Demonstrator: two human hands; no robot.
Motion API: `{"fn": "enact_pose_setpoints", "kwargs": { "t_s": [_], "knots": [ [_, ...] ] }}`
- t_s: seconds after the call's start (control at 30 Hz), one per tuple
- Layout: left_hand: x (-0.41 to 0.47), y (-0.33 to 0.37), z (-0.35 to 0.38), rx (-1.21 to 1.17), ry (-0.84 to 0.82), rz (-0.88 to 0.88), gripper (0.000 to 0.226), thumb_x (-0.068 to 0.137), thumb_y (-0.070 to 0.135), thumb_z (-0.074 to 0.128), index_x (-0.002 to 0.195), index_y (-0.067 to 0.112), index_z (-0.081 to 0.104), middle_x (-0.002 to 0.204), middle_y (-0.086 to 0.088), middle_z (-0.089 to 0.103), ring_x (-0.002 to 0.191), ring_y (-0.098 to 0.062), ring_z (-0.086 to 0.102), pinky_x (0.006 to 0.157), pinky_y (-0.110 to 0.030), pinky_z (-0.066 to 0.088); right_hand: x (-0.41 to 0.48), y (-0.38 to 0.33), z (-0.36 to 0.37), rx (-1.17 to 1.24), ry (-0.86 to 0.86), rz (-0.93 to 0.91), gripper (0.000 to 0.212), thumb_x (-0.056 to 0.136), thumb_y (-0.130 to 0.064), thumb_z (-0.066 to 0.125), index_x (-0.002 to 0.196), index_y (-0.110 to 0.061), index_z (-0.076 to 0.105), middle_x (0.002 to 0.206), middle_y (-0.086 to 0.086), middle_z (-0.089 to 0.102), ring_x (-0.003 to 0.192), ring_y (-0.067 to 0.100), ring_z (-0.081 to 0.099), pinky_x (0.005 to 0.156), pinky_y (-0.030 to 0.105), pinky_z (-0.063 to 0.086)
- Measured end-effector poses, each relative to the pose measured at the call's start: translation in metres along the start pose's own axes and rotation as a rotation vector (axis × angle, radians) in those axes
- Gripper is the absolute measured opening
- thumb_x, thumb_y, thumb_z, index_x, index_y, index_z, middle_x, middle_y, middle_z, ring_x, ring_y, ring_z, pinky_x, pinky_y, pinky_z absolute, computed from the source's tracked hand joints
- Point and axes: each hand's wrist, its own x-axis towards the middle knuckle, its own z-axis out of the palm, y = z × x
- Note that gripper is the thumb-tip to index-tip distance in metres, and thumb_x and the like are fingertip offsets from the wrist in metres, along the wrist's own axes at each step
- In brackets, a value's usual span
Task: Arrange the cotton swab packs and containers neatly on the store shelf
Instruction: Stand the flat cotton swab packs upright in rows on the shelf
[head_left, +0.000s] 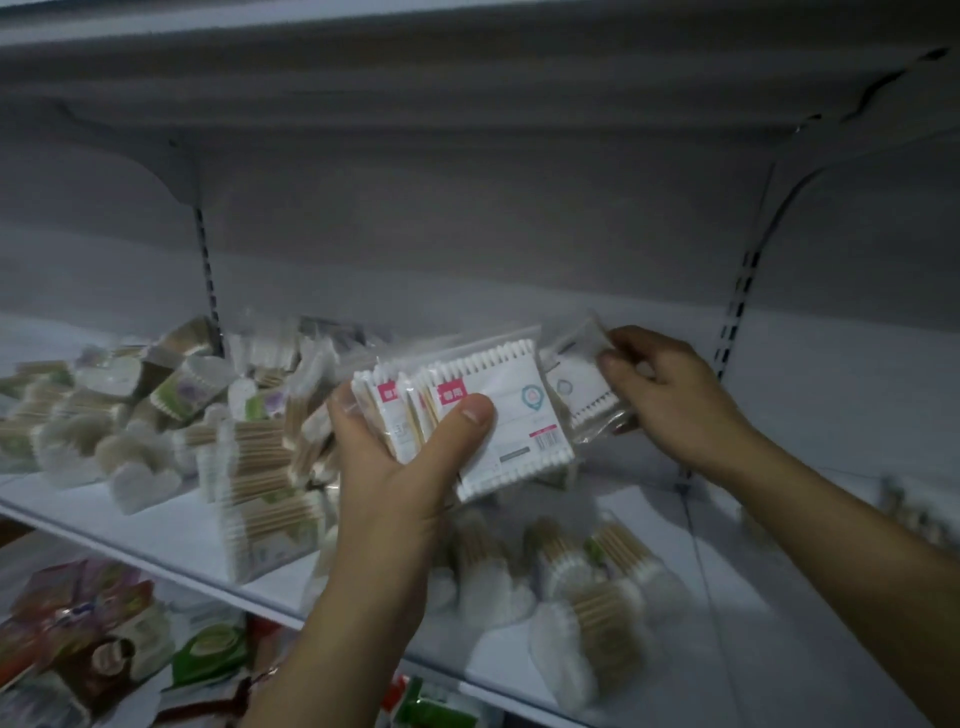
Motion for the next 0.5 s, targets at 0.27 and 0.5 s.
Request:
{"fn": "enact_pose_setpoints", "kwargs": {
  "t_s": [0.27,0.5],
  "knots": [
    [-0.031,-0.011,0.079,-0.037,-0.244,-0.041,0.086,0.062,0.044,0.084,0.135,0.024,0.044,0.118,-0.002,0.074,0.107,-0.029,0.074,0.093,-0.064,0.055,-0.08,0.008,-0.114,0.367,0.274,0.319,0.026,0.095,-0.022,0.069,0.119,-0.014,0.063,0.087,0.01,0.076,0.063,0.013,0.068,0.051,0.025,0.053],
    [-0.059,-0.049,0.127,0.008,-0.372,-0.075,0.088,0.06,0.047,0.085,0.136,0.024,0.046,0.119,-0.002,0.074,0.108,-0.027,0.074,0.093,-0.058,0.057,-0.124,0.015,-0.195,0.378,0.312,0.333,0.045,0.083,0.002,0.073,0.119,-0.02,0.059,0.093,0.008,0.078,0.08,0.024,0.075,0.069,0.038,0.056]
  ]
}}
